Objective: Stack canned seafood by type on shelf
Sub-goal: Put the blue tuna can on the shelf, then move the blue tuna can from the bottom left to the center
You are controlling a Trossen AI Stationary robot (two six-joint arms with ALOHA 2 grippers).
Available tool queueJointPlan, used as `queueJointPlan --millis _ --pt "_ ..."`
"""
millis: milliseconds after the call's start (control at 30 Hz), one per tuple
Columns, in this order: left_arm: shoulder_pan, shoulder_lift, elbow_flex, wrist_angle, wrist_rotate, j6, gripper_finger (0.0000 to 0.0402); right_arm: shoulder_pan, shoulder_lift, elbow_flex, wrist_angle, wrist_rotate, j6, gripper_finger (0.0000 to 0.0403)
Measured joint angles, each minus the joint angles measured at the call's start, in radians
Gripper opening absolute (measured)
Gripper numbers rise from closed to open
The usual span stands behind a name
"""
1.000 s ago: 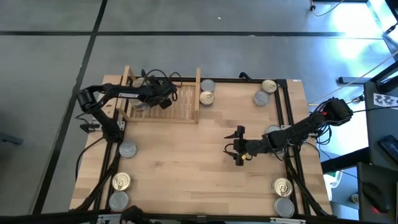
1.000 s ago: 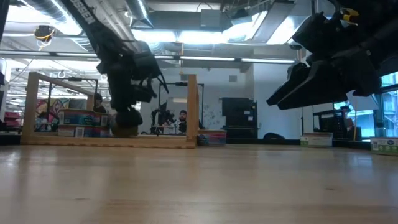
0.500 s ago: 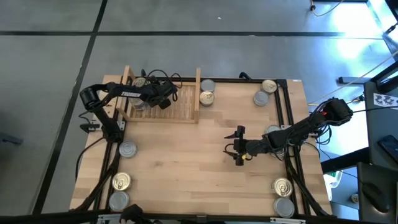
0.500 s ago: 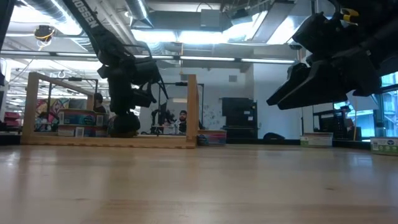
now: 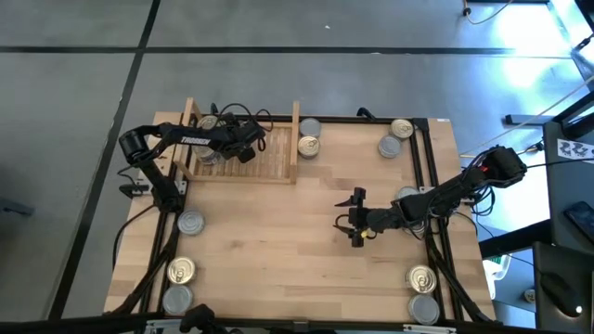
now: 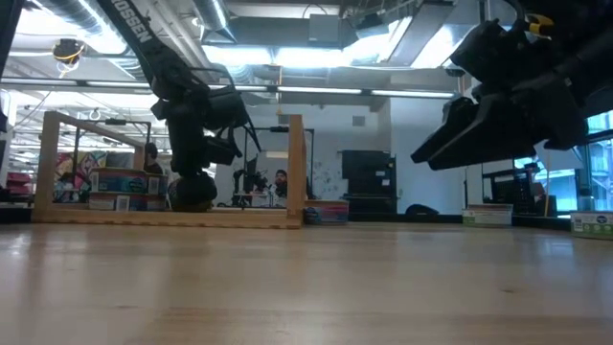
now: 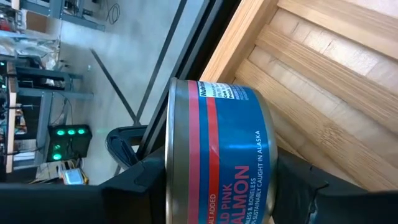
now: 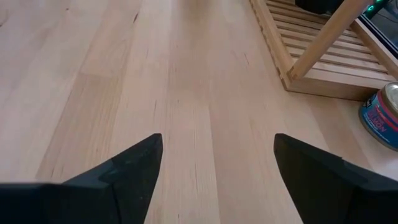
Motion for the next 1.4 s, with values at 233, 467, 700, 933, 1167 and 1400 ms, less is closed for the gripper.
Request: queueJointPlan --millis 233,467,700,933,1167,1400 --pt "0.000 0.000 0.000 0.000 0.001 0.016 0.0196 0.000 0.000 0.000 -0.002 0.000 -0.001 0.0308" --pt "0.008 0.000 -0.001 0.026 -0.006 -0.073 0.0197 0.002 0.000 0.000 -0.002 0.000 0.001 0.0308" --pt "0.017 0.001 -0.001 0.029 0.069 -0.078 0.0276 0.002 0.000 0.000 -0.003 0.000 0.000 0.0308" --pt "0.020 -0.001 -0.001 0.021 0.073 -0.130 0.0392 0.002 0.000 0.000 -0.004 0.000 -0.001 0.0308" --pt "-0.018 -0.074 -0.001 0.025 0.128 -0.179 0.0383 0.002 0.000 0.000 -0.003 0.000 -0.007 0.0308" --pt "-0.068 -0.152 -0.001 0.021 0.311 -0.206 0.0382 0.002 0.000 0.000 -0.004 0.000 -0.008 0.0308"
